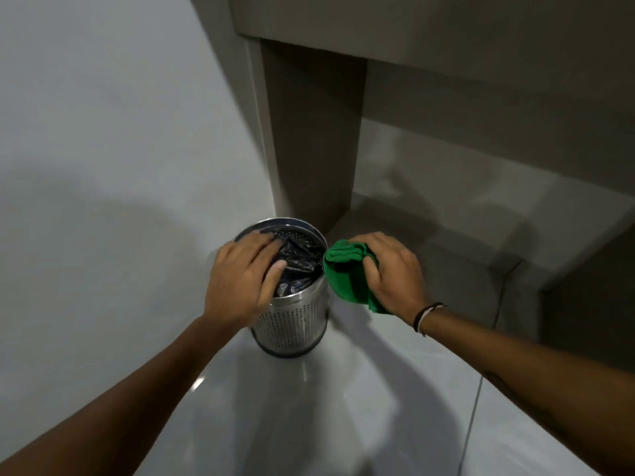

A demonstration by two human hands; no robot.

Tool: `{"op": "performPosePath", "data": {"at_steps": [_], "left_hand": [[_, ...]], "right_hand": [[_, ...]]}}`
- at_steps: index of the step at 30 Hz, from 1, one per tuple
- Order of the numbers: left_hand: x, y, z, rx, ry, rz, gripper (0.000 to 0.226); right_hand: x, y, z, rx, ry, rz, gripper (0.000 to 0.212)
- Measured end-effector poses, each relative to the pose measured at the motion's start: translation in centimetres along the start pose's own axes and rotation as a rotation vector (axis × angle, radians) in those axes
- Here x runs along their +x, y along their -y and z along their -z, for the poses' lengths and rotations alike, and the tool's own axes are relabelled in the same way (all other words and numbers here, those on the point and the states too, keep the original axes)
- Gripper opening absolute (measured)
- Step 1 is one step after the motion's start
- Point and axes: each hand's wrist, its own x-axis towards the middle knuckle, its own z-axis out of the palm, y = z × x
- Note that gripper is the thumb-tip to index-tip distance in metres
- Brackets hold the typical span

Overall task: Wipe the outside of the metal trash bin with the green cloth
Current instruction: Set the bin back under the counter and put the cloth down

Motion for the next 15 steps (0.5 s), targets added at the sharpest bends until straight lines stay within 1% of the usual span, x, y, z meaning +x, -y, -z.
{"op": "performPosePath", "data": {"at_steps": [2, 3, 5, 6, 9, 11, 14, 15], "left_hand": [[2.0, -0.6, 1.7, 0.08, 0.083, -0.036, 0.059], [3.0, -1.0, 2.5, 0.12, 0.125, -0.051, 0.064], [4.6, -1.9, 4.0, 0.19, 0.217, -0.024, 0.071], [5.3, -2.7, 5.6, 0.202, 0.283, 0.016, 0.073], [4.7, -4.4, 8.7, 0.146, 0.334, 0.08, 0.074], [4.3, -5.5, 11.8, 0.145, 0.374, 0.113, 0.074], [5.2, -7.8, 18.3, 0.093, 0.448, 0.211, 0.075], [6.4, -8.6, 21.5, 0.067, 0.464, 0.249, 0.076]], "right_hand": [[1.2, 0.6, 1.3, -0.046, -0.005, 0.108, 0.045], [1.6, 1.3, 2.2, -0.051, -0.013, 0.131, 0.047], [2.0, 3.1, 3.5, -0.06, -0.028, 0.134, 0.051], [2.3, 4.3, 4.9, -0.063, -0.012, 0.099, 0.054], [1.6, 7.6, 8.0, -0.138, 0.042, 0.015, 0.059], [1.4, 9.7, 10.1, -0.159, 0.111, -0.037, 0.075], [1.9, 14.4, 15.1, -0.126, 0.218, -0.13, 0.084], [2.6, 16.4, 17.6, -0.113, 0.254, -0.162, 0.088]]}}
